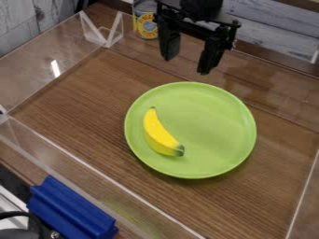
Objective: Remove the banana from inside the green plate and put it on the table
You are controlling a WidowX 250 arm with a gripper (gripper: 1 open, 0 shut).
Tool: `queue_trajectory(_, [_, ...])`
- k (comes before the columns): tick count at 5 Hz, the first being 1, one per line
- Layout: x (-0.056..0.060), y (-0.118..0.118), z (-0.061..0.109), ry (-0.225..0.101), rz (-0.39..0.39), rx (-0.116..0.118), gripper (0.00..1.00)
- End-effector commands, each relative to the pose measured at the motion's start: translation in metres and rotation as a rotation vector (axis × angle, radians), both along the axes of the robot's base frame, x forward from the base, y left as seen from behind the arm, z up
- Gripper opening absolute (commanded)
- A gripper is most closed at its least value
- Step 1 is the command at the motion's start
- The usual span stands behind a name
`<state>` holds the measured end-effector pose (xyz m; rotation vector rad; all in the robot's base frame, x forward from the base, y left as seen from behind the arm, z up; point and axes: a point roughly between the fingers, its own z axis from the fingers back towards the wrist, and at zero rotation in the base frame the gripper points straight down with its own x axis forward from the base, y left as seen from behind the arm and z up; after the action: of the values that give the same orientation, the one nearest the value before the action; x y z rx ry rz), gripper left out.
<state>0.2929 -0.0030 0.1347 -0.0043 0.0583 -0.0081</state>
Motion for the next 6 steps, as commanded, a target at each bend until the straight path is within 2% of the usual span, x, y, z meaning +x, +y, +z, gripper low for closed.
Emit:
queue_trajectory(1, [-0.012, -0.003, -0.006, -0.003, 0.102, -0.011, 1.00])
queue_trajectory(2, [-0.030, -0.006, -0.012, -0.027, 0.264, -0.039, 1.00])
queue_trajectory(3, [-0.041, -0.004, -0.016, -0.041, 0.388, -0.048, 1.00])
queue_trajectory(4, [-0.043, 0.000, -0.024, -0.055, 0.474, -0.061, 1.00])
queue_trajectory(6, [-0.044, 0.004, -0.042, -0.068, 0.571, -0.073, 1.00])
